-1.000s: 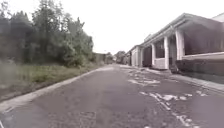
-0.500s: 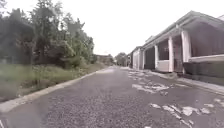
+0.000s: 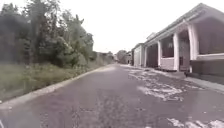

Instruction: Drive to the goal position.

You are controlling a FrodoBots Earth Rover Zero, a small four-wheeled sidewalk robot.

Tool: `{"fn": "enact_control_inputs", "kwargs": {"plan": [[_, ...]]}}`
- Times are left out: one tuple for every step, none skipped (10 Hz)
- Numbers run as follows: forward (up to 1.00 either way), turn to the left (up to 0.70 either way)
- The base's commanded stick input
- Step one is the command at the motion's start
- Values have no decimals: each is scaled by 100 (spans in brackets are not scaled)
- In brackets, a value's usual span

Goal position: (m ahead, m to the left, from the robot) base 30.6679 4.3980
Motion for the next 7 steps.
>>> {"fn": "enact_control_inputs", "kwargs": {"plan": [[100,0],[100,0],[100,0],[100,0],[100,0],[100,0],[100,0]]}}
